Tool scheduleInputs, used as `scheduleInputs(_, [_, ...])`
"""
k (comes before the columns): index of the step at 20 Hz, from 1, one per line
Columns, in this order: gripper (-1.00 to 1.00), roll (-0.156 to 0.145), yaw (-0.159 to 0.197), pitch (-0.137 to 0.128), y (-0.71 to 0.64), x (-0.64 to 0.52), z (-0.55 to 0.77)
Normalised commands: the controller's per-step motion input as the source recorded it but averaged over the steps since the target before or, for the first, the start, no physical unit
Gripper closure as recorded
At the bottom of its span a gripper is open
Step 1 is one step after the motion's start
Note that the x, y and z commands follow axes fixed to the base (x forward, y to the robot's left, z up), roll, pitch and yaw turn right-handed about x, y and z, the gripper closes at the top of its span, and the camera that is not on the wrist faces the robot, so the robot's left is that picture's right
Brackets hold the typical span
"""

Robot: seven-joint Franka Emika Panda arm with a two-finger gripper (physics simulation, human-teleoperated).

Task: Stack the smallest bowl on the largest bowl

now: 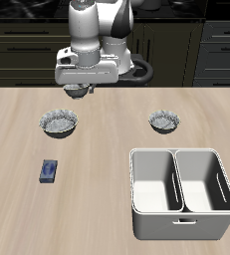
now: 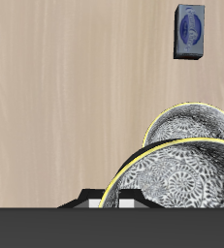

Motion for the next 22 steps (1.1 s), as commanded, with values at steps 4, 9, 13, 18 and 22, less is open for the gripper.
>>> scheduleInputs(4, [1.0,0.016,-0.039,0.018,-0.34,0.01,0.08])
scheduleInputs(9, [1.0,-0.022,-0.063,0.04,-0.44,0.06,0.04])
scheduleInputs(13, [1.0,-0.007,-0.014,0.005,-0.36,0.04,0.08])
scheduleInputs(18, [1.0,-0.003,0.027,0.003,-0.28,0.05,0.04])
scheduleInputs(22, [1.0,-0.022,0.026,-0.001,-0.11,0.07,-0.03])
